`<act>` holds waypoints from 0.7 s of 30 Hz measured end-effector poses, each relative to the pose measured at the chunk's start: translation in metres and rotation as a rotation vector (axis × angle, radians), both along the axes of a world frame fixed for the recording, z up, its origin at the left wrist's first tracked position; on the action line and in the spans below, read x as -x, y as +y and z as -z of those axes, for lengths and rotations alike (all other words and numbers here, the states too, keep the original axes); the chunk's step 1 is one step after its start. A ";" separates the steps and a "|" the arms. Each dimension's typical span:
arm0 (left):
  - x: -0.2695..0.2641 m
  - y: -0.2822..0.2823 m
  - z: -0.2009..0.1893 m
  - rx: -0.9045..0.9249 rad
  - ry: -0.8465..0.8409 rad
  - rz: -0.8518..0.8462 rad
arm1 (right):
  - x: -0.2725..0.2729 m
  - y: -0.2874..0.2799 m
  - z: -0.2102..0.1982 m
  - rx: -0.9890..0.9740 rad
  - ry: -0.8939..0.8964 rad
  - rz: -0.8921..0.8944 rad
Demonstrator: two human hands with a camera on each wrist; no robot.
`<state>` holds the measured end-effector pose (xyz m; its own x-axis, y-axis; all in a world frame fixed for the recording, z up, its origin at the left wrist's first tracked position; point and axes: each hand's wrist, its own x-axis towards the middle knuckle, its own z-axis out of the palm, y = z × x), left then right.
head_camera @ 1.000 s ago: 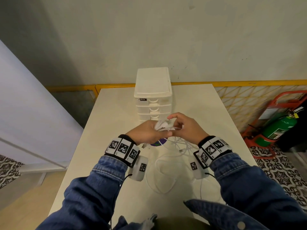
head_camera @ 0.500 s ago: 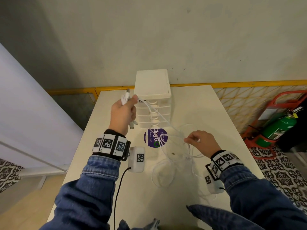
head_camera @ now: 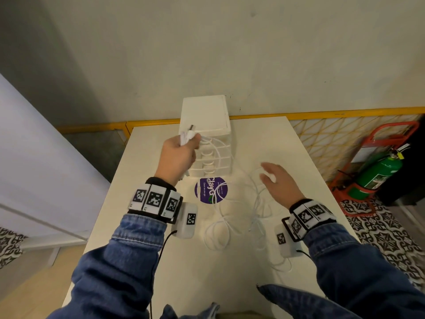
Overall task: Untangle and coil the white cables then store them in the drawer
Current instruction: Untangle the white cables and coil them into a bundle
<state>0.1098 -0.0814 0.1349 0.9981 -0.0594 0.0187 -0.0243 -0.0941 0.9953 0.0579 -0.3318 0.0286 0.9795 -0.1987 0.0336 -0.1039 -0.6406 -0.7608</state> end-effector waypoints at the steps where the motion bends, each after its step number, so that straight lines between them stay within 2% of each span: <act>1: 0.004 -0.008 0.000 -0.026 0.006 0.045 | -0.003 0.016 -0.017 -0.125 -0.043 -0.068; 3: 0.010 -0.021 -0.002 -0.071 0.013 0.119 | -0.007 0.047 -0.044 -0.270 -0.065 -0.209; 6: 0.011 -0.025 -0.008 -0.082 0.003 0.141 | -0.008 0.070 -0.056 -0.382 -0.069 -0.323; 10: 0.009 -0.011 -0.009 -0.204 0.013 0.188 | -0.003 0.063 -0.064 -0.533 -0.152 -0.229; 14: 0.020 -0.013 0.008 -0.403 0.137 0.423 | -0.017 0.051 -0.075 -0.499 -0.311 -0.093; 18: 0.031 -0.027 0.019 -0.335 0.214 0.584 | -0.028 0.053 -0.073 -0.497 -0.398 -0.035; 21: 0.033 -0.027 0.013 -0.055 0.225 0.691 | -0.028 0.050 -0.061 -0.508 -0.344 -0.079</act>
